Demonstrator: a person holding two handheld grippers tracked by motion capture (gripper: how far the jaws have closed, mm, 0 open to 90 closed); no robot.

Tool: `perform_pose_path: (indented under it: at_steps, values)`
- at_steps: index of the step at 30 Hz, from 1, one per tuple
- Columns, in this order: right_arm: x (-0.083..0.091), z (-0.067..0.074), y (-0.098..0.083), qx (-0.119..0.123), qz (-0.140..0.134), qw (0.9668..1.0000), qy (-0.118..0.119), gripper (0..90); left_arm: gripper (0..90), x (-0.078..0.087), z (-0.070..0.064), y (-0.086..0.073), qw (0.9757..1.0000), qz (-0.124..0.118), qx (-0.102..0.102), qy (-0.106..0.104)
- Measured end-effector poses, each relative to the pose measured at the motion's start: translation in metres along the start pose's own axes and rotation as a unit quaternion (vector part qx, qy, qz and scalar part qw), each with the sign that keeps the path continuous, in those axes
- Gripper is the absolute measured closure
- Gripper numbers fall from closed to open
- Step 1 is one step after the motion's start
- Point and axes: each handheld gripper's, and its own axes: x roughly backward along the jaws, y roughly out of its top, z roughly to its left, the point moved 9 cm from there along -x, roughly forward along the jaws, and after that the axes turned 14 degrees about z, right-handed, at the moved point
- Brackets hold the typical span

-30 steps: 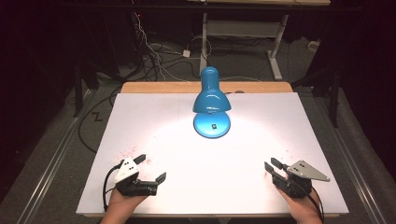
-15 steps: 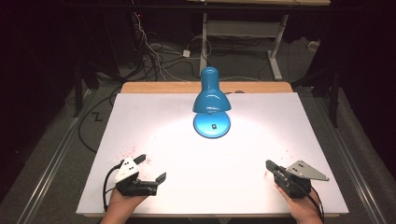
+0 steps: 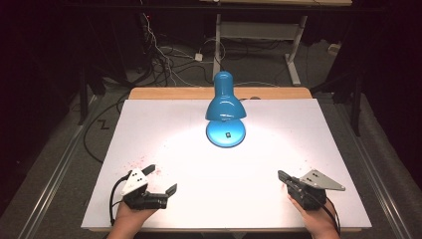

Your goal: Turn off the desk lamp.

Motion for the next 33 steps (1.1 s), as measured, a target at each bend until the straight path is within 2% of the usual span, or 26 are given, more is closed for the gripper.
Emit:
perform_pose_path:
  at_steps: [12,20,22,25,33]
  values:
    - [-0.015,0.018,0.008,0.01,0.008,0.9996,0.026,90.0,0.0,0.003,0.004,0.0,1.0,-0.004,0.003,0.003]
    - [-0.022,0.03,0.016,0.026,0.01,0.999,0.035,90.0,0.0,0.002,0.001,0.001,0.9999,-0.005,-0.01,0.006]
    - [-0.025,0.032,0.019,0.032,0.011,0.999,0.031,90.0,0.0,0.002,0.001,0.001,0.9998,-0.005,-0.015,0.009]
    - [-0.032,0.035,0.024,0.041,0.011,0.9987,0.03,90.0,0.0,0.002,0.001,0.001,0.9999,-0.001,-0.013,0.002]
    - [-0.043,0.036,0.039,0.039,0.003,0.9985,0.038,90.0,0.0,0.008,0.003,0.003,0.9999,-0.009,-0.004,-0.006]
